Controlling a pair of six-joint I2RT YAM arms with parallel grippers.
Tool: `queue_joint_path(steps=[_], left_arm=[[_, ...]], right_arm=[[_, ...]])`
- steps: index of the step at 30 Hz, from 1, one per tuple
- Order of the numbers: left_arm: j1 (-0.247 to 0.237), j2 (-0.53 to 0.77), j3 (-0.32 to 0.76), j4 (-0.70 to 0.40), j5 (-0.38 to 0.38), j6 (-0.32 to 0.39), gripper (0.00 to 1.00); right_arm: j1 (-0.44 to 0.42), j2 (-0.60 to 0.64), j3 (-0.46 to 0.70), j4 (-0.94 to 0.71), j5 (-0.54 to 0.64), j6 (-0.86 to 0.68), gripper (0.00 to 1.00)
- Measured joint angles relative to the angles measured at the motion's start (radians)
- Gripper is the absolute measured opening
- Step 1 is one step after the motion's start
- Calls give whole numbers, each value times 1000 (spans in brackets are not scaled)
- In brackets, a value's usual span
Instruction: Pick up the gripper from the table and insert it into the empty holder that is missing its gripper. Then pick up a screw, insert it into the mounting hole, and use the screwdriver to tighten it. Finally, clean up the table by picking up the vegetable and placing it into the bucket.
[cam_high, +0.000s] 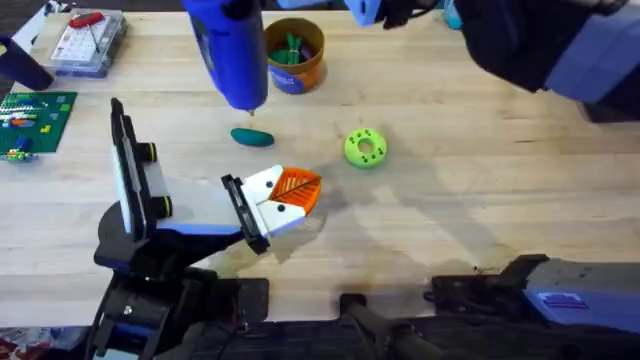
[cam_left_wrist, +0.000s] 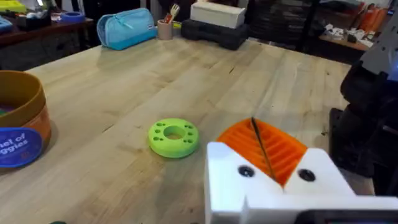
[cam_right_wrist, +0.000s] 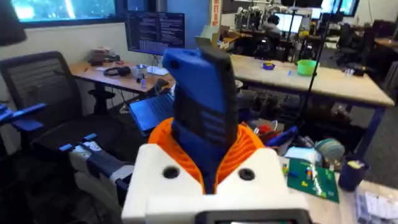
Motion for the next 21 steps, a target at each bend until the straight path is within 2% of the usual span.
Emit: queue_joint_path(steps=[5, 8, 11, 16, 21], left_arm=[[0, 0, 0, 0, 0, 0, 16], [0, 0, 0, 0, 0, 0, 16], [0, 0, 0, 0, 0, 0, 16], [0, 0, 0, 0, 0, 0, 16], [0, 0, 0, 0, 0, 0, 16]], right_arm=[[-3, 0, 12, -64, -4, -28, 47], [-16, -1, 16, -235, 2, -97, 46], [-38, 0, 19, -460, 55, -203, 46], [-93, 2, 72, -917, 251, -449, 45], [-126, 8, 257, -1379, 539, -730, 46]])
